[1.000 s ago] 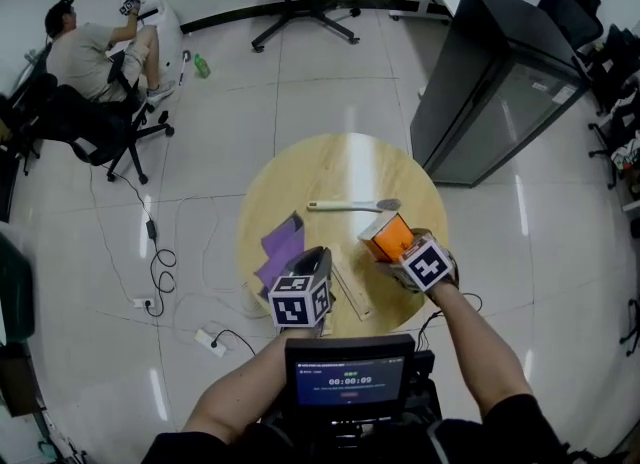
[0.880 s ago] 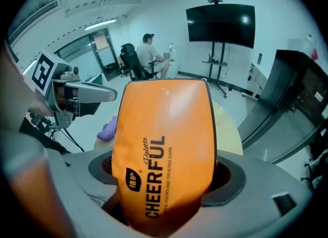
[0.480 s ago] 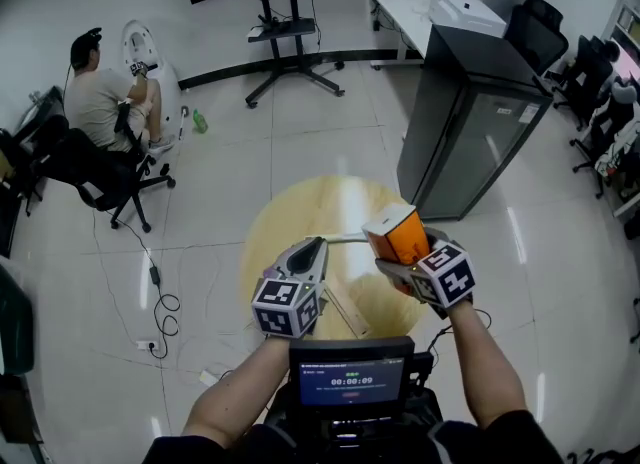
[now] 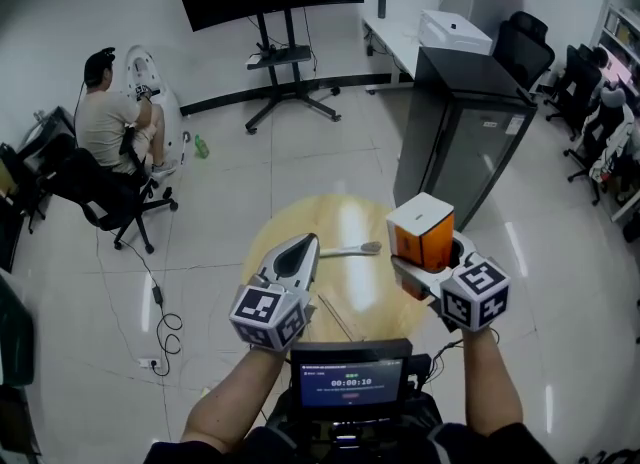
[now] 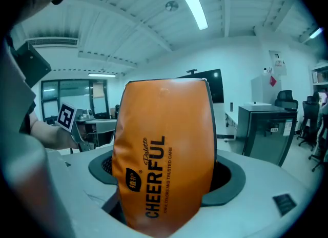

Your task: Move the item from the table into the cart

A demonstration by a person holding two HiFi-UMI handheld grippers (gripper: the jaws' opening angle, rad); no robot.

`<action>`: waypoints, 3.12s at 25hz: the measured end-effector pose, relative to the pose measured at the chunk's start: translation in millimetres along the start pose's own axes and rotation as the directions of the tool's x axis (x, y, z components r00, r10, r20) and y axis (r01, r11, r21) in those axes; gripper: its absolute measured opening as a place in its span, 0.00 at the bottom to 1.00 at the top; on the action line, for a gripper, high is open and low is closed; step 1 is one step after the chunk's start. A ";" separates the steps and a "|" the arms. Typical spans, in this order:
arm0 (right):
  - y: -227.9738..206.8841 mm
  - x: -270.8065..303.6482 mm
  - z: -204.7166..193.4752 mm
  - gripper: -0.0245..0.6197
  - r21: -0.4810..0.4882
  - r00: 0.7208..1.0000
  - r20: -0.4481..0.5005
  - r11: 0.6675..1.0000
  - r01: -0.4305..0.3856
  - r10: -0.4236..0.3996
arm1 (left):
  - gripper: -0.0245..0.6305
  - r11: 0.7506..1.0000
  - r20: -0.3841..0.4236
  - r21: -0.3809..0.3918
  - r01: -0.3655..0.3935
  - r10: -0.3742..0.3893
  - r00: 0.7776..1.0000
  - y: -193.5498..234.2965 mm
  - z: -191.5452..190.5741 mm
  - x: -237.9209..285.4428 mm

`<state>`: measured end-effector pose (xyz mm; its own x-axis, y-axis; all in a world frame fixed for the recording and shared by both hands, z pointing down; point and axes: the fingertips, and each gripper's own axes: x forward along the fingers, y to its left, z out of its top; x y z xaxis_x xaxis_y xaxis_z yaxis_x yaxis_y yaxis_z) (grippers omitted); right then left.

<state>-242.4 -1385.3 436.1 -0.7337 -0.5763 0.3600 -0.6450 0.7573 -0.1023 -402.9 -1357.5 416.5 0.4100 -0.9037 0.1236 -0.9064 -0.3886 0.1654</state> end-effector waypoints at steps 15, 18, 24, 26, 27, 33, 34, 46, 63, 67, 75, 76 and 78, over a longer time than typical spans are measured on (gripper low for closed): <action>-32.4 -140.8 -4.9 0.66 0.006 0.973 0.199 0.993 0.115 -0.114 | 0.05 0.972 0.091 0.170 0.160 -0.177 0.980 -140.3 13.1 11.4; -32.4 -184.7 -30.1 0.66 0.040 0.957 0.216 0.981 0.189 -0.193 | 0.05 0.945 0.080 0.210 0.252 -0.274 0.958 -186.6 -3.2 7.5; -23.3 -199.2 -15.0 0.66 0.114 0.886 0.219 0.912 0.393 -0.409 | 0.05 0.862 0.043 0.203 0.465 -0.482 0.875 -188.5 12.7 22.9; -19.6 -225.3 -27.0 0.66 0.137 0.854 0.214 0.880 0.455 -0.475 | 0.05 0.823 0.025 0.204 0.530 -0.545 0.838 -212.9 3.6 22.2; -14.5 -245.1 -35.3 0.66 0.151 0.834 0.213 0.860 0.487 -0.509 | 0.05 0.807 0.022 0.203 0.555 -0.570 0.821 -229.0 -1.4 19.2; 38.4 -407.8 -103.9 0.66 0.222 0.676 0.193 0.703 0.676 -0.711 | 0.05 0.654 -0.014 0.210 0.727 -0.741 0.671 -376.2 -38.2 -36.3; 44.4 -439.4 -115.7 0.66 0.232 0.646 0.190 0.673 0.702 -0.739 | 0.05 0.618 -0.024 0.208 0.758 -0.771 0.636 -409.1 -45.1 -45.2; 192.5 -857.9 -293.2 0.66 0.351 0.266 0.094 0.282 0.893 -0.959 | 0.05 0.191 -0.093 0.149 0.970 -0.974 0.206 -852.7 -137.0 -244.3; 412.8 -1255.2 -459.1 0.66 0.381 -0.460 -0.144 -0.478 0.792 -0.876 | 0.05 -0.616 -0.150 0.060 0.786 -0.784 -0.603 -1286.9 -240.7 -555.6; 491.4 -1328.0 -500.7 0.66 0.387 -0.561 -0.198 -0.590 0.709 -0.804 | 0.05 -0.726 -0.142 0.009 0.687 -0.681 -0.718 -1358.4 -261.4 -660.3; 725.7 -1427.4 -565.1 0.66 0.353 -0.719 -0.263 -0.757 0.549 -0.644 | 0.05 -0.862 -0.118 -0.004 0.508 -0.504 -0.856 -1430.7 -302.9 -927.7; 756.5 -1438.9 -571.9 0.66 0.345 -0.735 -0.269 -0.774 0.530 -0.623 | 0.05 -0.875 -0.116 -0.008 0.484 -0.480 -0.870 -1436.6 -307.6 -962.9; 824.6 -1464.0 -588.2 0.66 0.334 -0.763 -0.279 -0.804 0.493 -0.584 | 0.05 -0.900 -0.111 -0.012 0.435 -0.431 -0.896 -1448.4 -317.1 -1040.7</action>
<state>425.6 263.5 370.2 0.9956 0.0832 0.0439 0.0854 -0.9951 -0.0499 515.5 202.9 358.6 0.0347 0.9967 -0.0737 0.9957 -0.0408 -0.0832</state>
